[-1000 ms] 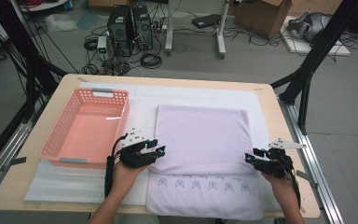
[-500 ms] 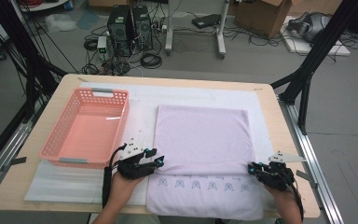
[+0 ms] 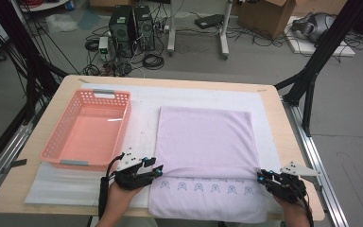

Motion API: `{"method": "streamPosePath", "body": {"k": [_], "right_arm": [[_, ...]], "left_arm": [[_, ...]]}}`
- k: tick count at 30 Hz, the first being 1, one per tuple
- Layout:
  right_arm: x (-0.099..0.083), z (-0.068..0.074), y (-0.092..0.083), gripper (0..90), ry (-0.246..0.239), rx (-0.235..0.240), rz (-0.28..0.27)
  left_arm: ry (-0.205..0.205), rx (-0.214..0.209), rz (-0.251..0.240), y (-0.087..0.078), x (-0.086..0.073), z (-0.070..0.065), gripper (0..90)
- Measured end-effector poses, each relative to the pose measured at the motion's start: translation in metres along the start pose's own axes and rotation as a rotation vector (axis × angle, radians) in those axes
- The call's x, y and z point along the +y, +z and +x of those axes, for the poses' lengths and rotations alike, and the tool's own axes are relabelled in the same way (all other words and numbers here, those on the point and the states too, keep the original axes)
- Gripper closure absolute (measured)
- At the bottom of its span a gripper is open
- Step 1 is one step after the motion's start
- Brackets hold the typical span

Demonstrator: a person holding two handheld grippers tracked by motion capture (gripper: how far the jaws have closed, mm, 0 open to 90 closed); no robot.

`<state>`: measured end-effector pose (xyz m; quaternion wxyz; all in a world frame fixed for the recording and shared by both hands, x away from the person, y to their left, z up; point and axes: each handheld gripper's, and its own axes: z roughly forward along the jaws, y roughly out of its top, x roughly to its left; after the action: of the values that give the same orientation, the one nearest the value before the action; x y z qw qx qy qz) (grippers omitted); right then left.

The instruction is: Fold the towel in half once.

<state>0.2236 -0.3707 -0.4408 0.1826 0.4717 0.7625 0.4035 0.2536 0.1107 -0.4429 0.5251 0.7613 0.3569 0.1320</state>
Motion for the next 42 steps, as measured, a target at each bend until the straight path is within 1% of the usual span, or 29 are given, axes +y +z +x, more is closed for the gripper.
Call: {"method": "streamPosePath", "body": {"k": [2,3,4,6,7,8,10,11,12,14,16,17,20,23,24,26,27,29,30,31,32,33,34,35,37,39,40,41,42], "right_arm": [[0.001,0.001,-0.003,63.5,0.017,-0.006,-0.019],[0.002,0.002,-0.004,61.9,0.031,0.000,-0.033],[0.003,0.002,-0.004,60.8,0.035,0.005,-0.045],[0.006,0.003,-0.003,60.3,0.022,0.010,-0.059],[0.007,0.004,-0.001,62.5,0.017,0.013,-0.058],[0.007,0.005,0.001,67.7,0.004,0.020,-0.049],[0.007,0.007,0.006,84.3,-0.030,0.035,-0.021],[0.006,0.008,0.006,86.6,-0.052,0.035,-0.012],[0.006,0.009,0.006,87.0,-0.068,0.031,-0.011],[0.005,0.009,0.002,87.2,-0.060,0.039,-0.009],[0.002,0.007,-0.002,87.4,-0.057,0.035,-0.018],[0.001,0.007,-0.003,87.4,-0.055,0.035,-0.015],[-0.003,0.006,-0.006,87.3,-0.038,0.027,0.002],[-0.006,0.005,-0.009,86.6,-0.042,0.028,0.019],[-0.006,0.005,-0.010,83.1,-0.042,0.031,0.029],[-0.008,0.002,-0.013,70.7,-0.018,0.043,0.037],[-0.008,0.001,-0.016,69.0,0.011,0.058,0.019],[-0.006,-0.001,-0.024,64.0,0.036,0.070,-0.038],[-0.004,-0.002,-0.026,62.8,0.050,0.078,-0.061],[-0.002,-0.002,-0.030,62.5,0.073,0.088,-0.095],[-0.001,-0.001,-0.032,62.6,0.081,0.083,-0.114],[0.000,-0.001,-0.031,63.5,0.079,0.076,-0.120],[0.001,0.001,-0.029,65.0,0.077,0.061,-0.112],[0.002,0.002,-0.023,66.2,0.079,0.033,-0.096],[0.002,0.003,-0.014,69.3,0.074,0.015,-0.071],[0.002,0.004,-0.004,72.3,0.060,0.019,-0.039],[0.002,0.006,-0.001,74.9,0.040,0.024,-0.013],[0.001,0.009,0.000,75.4,0.007,0.017,0.025],[-0.001,0.012,-0.002,75.5,-0.016,0.000,0.057]], "left_arm": [[0.002,-0.006,0.010,0.001,0.000,-0.001,55.9],[0.000,-0.020,0.018,0.001,0.000,-0.002,56.0],[0.000,-0.030,0.026,0.002,0.000,-0.002,56.0],[0.001,-0.030,0.035,0.003,0.000,-0.003,56.0],[0.000,-0.027,0.037,0.002,-0.001,-0.003,56.0],[-0.004,-0.025,0.041,0.002,-0.002,-0.002,56.0],[-0.014,-0.022,0.061,0.002,-0.005,-0.001,56.8],[-0.015,-0.019,0.074,0.002,-0.007,-0.001,58.3],[-0.018,-0.010,0.088,0.003,-0.008,-0.002,60.5],[-0.024,0.017,0.103,0.003,-0.008,-0.004,61.2],[-0.017,0.020,0.124,0.004,-0.008,-0.005,59.4],[-0.009,0.029,0.124,0.004,-0.009,-0.007,58.2],[-0.017,0.036,0.118,-0.002,-0.011,-0.009,57.5],[-0.050,0.046,0.105,-0.010,-0.014,-0.007,56.8],[-0.063,0.050,0.109,-0.012,-0.016,-0.006,56.7],[-0.082,0.046,0.113,-0.012,-0.017,-0.006,56.7],[-0.084,0.041,0.118,-0.011,-0.017,-0.006,56.7],[-0.082,0.038,0.126,-0.008,-0.017,-0.008,58.3],[-0.073,0.041,0.140,-0.006,-0.017,-0.010,60.3],[-0.066,0.044,0.155,-0.004,-0.017,-0.011,62.9],[-0.058,0.051,0.162,-0.004,-0.017,-0.012,66.5],[-0.055,0.061,0.162,-0.004,-0.017,-0.013,68.2],[-0.056,0.058,0.170,-0.004,-0.017,-0.012,72.2],[-0.055,0.060,0.170,-0.004,-0.017,-0.012,75.2],[-0.051,0.066,0.168,-0.004,-0.017,-0.013,80.1],[-0.045,0.073,0.165,-0.004,-0.017,-0.015,82.4],[-0.039,0.074,0.161,-0.005,-0.017,-0.015,83.3],[-0.044,0.076,0.155,-0.006,-0.017,-0.015,83.5],[-0.048,0.073,0.149,-0.007,-0.017,-0.015,83.7]]}}
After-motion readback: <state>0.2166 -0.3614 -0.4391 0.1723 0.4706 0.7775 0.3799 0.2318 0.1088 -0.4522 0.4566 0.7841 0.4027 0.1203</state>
